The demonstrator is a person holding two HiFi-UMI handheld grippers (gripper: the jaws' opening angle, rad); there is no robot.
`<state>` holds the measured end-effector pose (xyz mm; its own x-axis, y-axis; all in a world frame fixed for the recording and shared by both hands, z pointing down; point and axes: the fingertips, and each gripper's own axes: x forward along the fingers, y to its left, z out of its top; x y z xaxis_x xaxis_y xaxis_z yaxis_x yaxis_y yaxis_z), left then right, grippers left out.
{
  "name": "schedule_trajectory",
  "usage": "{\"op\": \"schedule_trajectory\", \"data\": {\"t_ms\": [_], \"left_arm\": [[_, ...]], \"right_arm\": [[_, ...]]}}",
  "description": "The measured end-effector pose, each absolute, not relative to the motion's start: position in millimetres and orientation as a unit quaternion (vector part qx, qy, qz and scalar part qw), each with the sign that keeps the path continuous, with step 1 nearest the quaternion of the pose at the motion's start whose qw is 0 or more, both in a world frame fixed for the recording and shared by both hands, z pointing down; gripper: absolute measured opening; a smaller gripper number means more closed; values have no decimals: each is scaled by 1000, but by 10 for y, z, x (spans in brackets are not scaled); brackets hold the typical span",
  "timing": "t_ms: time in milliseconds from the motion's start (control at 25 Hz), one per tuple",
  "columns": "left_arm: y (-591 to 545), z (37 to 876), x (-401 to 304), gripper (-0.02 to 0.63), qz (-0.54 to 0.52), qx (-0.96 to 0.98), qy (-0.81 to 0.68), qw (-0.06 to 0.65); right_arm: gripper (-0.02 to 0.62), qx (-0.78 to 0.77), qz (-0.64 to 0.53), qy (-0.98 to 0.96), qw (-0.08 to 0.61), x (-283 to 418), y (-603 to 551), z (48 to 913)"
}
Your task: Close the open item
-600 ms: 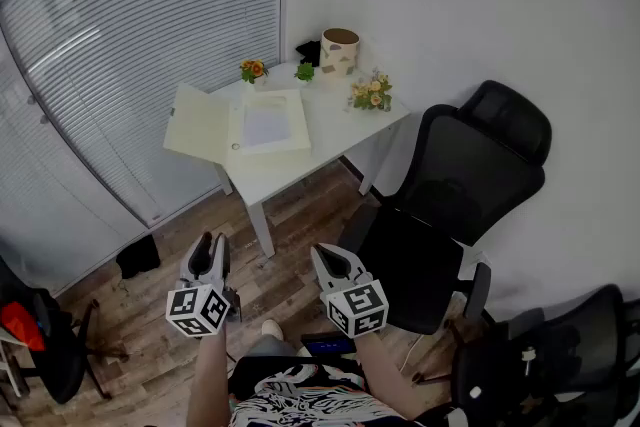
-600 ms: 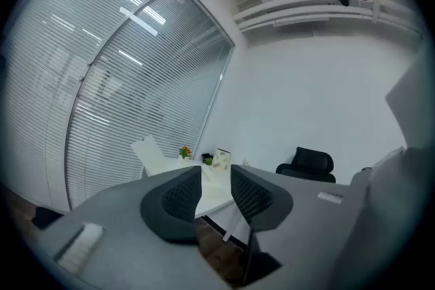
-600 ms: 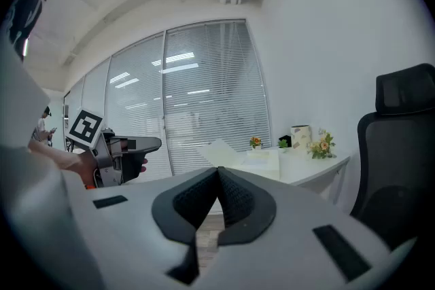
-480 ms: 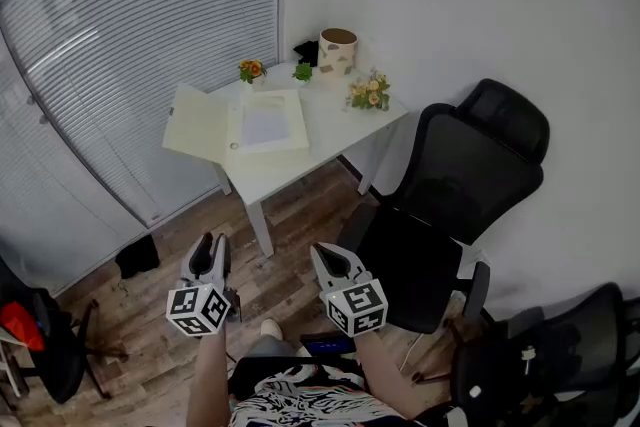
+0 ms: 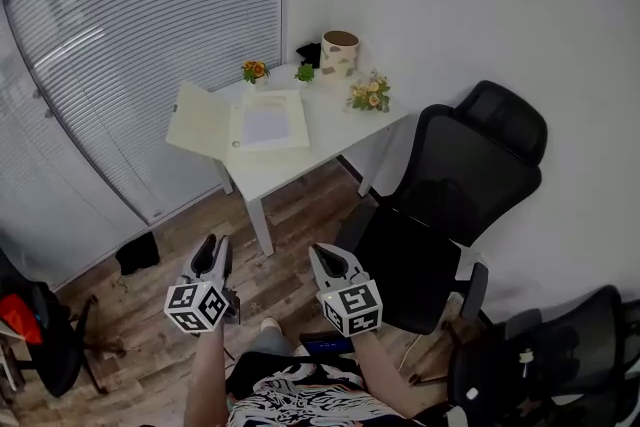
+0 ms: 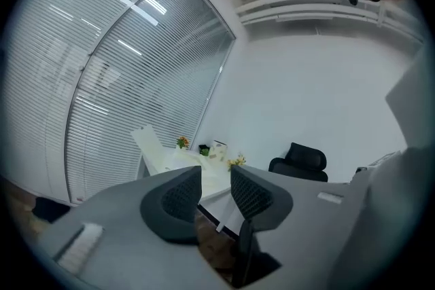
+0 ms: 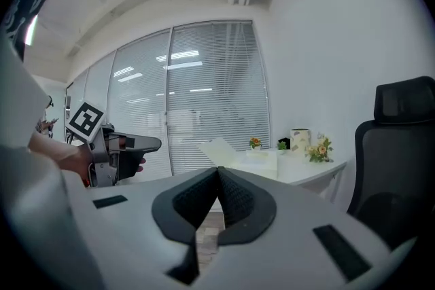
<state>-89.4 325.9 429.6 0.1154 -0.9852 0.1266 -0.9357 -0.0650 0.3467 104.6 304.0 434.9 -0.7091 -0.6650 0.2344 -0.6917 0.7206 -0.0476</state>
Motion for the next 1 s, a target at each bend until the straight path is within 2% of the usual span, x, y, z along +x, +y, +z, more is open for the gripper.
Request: {"op": "schedule_trajectory", "data": {"t_ms": [520, 1000], "left_arm": [[2889, 4488, -1282, 135, -56, 689, -701, 176], [1392, 4938, -1996, 137, -55, 650, -726, 217]], "right_arm": [[3, 390, 84, -911, 108, 1121, 2583, 4512], [3, 388, 100, -904, 151, 785, 971, 4894]]}}
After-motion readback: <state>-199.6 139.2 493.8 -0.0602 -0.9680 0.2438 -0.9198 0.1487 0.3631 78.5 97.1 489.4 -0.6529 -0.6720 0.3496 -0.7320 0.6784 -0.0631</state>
